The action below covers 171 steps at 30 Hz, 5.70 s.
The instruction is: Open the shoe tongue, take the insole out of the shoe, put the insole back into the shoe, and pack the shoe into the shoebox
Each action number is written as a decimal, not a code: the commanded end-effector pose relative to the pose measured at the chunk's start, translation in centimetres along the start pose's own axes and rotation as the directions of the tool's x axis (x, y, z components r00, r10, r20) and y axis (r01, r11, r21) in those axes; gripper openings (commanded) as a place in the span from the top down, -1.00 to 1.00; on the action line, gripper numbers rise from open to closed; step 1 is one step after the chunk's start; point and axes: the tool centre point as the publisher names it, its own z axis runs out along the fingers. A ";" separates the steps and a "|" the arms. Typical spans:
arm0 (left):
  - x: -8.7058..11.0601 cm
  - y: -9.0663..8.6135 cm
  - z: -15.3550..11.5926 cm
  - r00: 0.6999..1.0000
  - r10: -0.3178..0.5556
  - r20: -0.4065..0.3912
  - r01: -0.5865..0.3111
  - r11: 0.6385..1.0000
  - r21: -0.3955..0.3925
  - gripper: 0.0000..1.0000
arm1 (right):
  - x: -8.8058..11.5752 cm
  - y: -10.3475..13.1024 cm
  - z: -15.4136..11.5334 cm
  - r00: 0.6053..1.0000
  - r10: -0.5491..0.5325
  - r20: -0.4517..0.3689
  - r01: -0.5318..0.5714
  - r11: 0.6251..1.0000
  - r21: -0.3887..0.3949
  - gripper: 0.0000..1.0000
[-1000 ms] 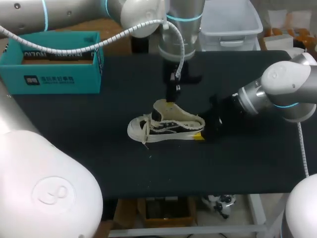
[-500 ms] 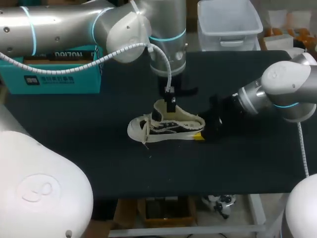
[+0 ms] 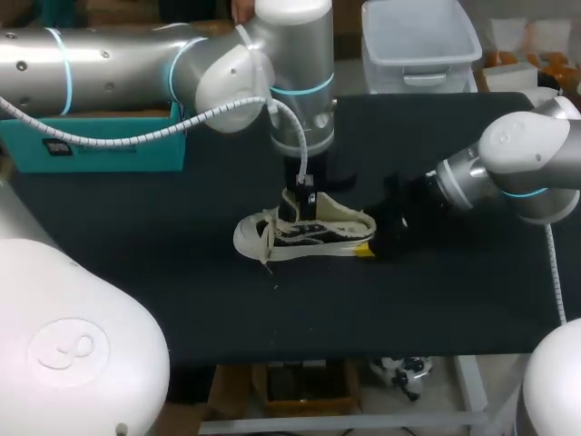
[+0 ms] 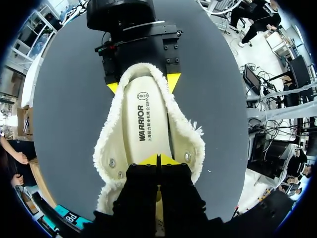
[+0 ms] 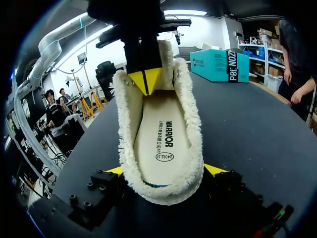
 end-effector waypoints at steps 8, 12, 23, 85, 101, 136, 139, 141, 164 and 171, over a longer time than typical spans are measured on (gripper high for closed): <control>1.1 -0.3 2.6 0.998 0.018 -0.054 -0.019 1.000 -0.016 1.00 | -0.1 -0.9 0.4 1.000 0.000 -0.001 0.000 1.000 -0.003 1.00; 1.7 -0.3 3.1 0.998 0.023 -0.060 -0.024 0.999 -0.024 1.00 | -0.1 -0.9 0.4 1.000 0.000 -0.001 0.000 1.000 -0.003 1.00; 1.6 -0.5 4.3 0.998 -0.009 -0.060 0.006 0.998 -0.056 1.00 | -0.1 -0.9 0.4 1.000 0.000 -0.001 0.000 1.000 -0.003 1.00; -1.2 0.6 11.5 0.997 -0.073 0.029 0.076 0.991 -0.109 0.44 | -0.1 -0.9 0.4 1.000 0.000 -0.001 0.000 1.000 -0.003 1.00; -2.1 1.2 14.7 0.993 -0.030 0.114 0.045 0.990 -0.133 0.69 | -0.1 -0.9 0.4 1.000 0.000 -0.001 0.000 1.000 -0.003 1.00; -7.1 1.1 9.8 0.967 0.012 0.255 0.000 0.999 -0.047 1.00 | -0.1 -0.9 0.4 1.000 0.000 -0.001 0.000 1.000 -0.003 1.00; -6.6 0.6 8.2 0.966 0.026 0.256 -0.022 1.000 -0.020 1.00 | -0.1 -0.9 0.4 1.000 0.000 -0.001 0.000 1.000 -0.003 1.00; -6.4 0.3 7.4 0.966 0.031 0.256 -0.030 1.000 -0.009 1.00 | -0.1 -0.9 0.4 1.000 0.000 -0.001 0.000 1.000 -0.003 1.00; -3.2 -3.9 0.1 0.971 0.090 0.220 -0.108 0.991 0.073 1.00 | -0.1 -0.9 0.4 1.000 0.000 -0.001 0.000 1.000 -0.003 1.00; -3.2 -3.6 -0.3 0.981 0.104 0.163 -0.124 0.985 0.121 1.00 | -0.1 -0.9 0.4 1.000 0.000 -0.001 0.000 1.000 -0.003 1.00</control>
